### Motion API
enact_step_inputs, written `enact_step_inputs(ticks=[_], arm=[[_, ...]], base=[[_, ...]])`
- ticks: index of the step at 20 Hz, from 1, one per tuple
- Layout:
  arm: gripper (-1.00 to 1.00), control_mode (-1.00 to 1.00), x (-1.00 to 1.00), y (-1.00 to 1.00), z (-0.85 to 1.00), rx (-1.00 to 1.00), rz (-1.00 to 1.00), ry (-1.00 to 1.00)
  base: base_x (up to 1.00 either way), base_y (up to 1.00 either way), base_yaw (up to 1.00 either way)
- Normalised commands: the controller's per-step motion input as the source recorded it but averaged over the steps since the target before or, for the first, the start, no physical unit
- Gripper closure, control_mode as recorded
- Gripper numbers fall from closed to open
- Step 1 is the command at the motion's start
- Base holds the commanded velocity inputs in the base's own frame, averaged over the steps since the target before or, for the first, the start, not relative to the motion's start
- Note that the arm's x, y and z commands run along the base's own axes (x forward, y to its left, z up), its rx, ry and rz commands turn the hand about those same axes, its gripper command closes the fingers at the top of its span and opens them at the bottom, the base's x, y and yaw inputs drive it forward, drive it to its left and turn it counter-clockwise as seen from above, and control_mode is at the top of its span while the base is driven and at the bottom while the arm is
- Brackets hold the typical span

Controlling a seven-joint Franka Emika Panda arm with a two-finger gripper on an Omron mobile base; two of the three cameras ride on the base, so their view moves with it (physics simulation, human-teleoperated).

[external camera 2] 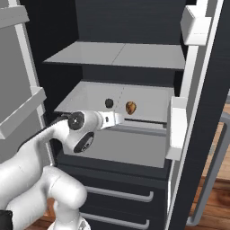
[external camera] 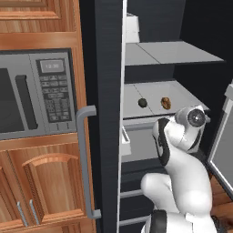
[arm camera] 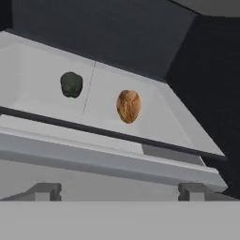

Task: Move the bell pepper and bread from the top shelf to the second highest shelf to make space. Then, place the pitcher from the counter on the cleared top shelf.

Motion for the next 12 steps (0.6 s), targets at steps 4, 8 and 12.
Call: enact_step_inputs(ticks=[4, 8, 12], arm=[[-1.00, -1.00, -0.63, 0.02, 1.00, 0.12, 0.04, 0.28], [-1.00, -1.00, -0.74, 0.31, 0.11, 0.21, 0.03, 0.10], [-1.00, -1.00, -0.77, 0.62, 0.01, 0.13, 0.01, 0.01]], base=[[0.00, 0.00, 0.00], [0.00, 0.00, 0.00], [0.00, 0.00, 0.00]])
